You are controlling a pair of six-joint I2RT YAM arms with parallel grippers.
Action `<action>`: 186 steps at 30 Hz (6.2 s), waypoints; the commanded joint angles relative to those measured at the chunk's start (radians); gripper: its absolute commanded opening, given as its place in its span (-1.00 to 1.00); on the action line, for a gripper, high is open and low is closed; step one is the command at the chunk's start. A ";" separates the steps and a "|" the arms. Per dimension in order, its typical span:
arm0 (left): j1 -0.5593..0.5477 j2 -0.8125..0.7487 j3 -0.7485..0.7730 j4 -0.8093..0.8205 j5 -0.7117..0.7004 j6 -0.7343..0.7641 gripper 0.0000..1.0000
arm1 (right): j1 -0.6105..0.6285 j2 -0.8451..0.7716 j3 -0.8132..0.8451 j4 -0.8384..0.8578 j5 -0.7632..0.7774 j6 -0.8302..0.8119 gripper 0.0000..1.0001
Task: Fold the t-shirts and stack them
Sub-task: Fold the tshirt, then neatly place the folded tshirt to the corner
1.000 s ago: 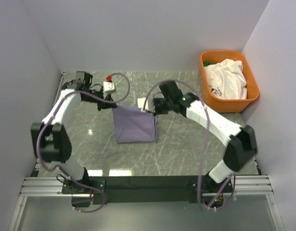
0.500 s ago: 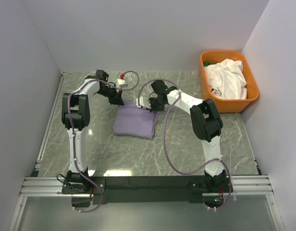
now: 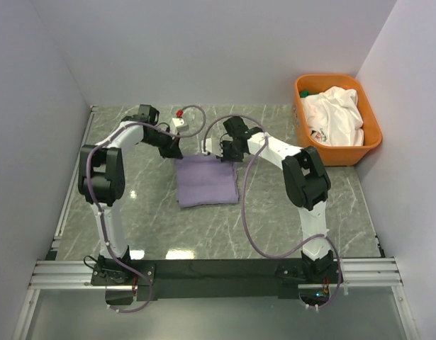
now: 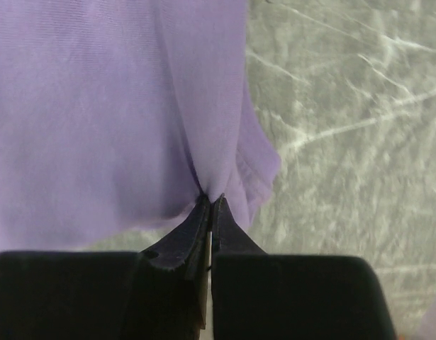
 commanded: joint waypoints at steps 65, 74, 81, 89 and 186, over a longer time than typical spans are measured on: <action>0.109 0.006 -0.176 0.756 0.332 -1.301 -0.21 | -0.235 0.058 0.386 -0.131 -0.561 1.397 0.22; 0.023 -0.036 -0.324 0.939 0.326 -1.465 -0.24 | -0.168 0.122 0.299 0.075 -0.721 1.568 -0.35; 0.026 0.131 -0.235 0.883 0.244 -1.449 -0.28 | -0.168 0.292 0.301 0.098 -0.701 1.591 -0.38; 0.095 0.205 -0.229 0.803 0.193 -1.406 -0.34 | -0.214 0.262 0.281 0.032 -0.584 1.530 -0.41; 0.043 0.206 0.085 0.128 -1.007 -0.862 0.41 | -0.473 -0.616 -0.477 -0.111 -0.290 1.147 0.65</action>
